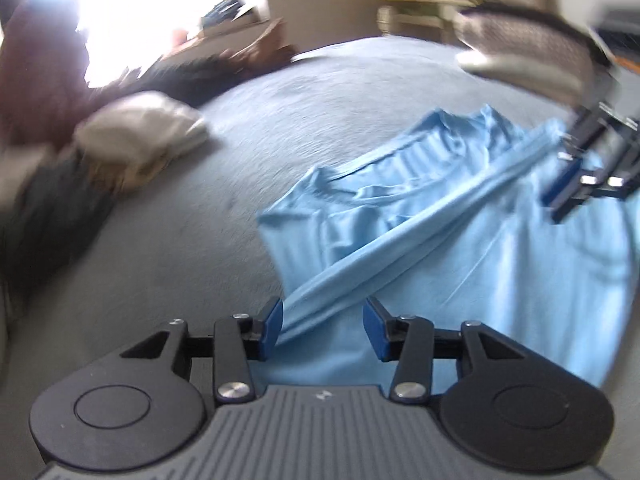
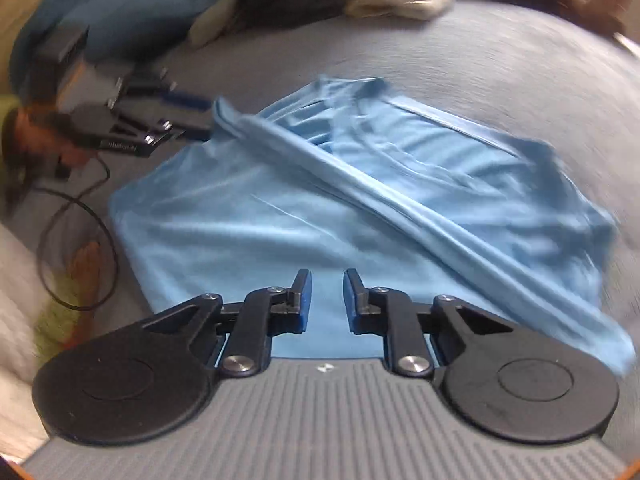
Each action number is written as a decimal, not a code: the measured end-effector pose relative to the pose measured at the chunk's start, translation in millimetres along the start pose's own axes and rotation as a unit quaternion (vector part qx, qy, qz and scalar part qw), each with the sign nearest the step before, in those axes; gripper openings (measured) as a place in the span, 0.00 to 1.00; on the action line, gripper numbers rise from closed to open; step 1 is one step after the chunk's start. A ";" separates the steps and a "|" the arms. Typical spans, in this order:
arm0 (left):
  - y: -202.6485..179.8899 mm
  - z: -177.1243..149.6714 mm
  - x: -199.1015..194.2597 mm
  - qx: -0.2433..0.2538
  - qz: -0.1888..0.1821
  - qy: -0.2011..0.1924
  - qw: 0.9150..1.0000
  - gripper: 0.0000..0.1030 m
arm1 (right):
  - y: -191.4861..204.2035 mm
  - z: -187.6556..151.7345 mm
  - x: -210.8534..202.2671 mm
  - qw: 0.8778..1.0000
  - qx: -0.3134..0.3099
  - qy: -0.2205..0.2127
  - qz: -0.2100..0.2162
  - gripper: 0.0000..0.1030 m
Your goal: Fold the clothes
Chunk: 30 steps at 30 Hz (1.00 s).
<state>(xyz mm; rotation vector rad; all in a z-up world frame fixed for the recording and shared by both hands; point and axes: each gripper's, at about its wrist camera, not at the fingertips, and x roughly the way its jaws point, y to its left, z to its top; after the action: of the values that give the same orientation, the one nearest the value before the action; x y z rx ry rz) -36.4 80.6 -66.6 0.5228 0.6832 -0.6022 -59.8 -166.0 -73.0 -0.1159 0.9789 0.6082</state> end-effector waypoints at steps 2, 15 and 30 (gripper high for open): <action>-10.7 3.3 16.3 0.033 0.008 0.005 0.999 0.45 | 4.8 12.8 22.5 0.999 -0.029 0.009 -0.011 0.15; 72.8 20.0 77.4 -0.190 0.021 0.009 0.981 0.52 | -64.4 60.8 35.7 0.992 0.065 -0.091 -0.057 0.15; 158.6 -59.1 29.8 -0.410 -0.097 0.016 0.907 0.55 | -124.7 46.7 24.1 0.965 0.225 -0.138 0.008 0.17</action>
<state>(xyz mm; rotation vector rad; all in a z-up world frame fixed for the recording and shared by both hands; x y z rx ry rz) 62.0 219.9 -88.1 -0.3260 0.9508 -0.4352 51.1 -242.3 -87.7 0.3718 0.8250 0.3909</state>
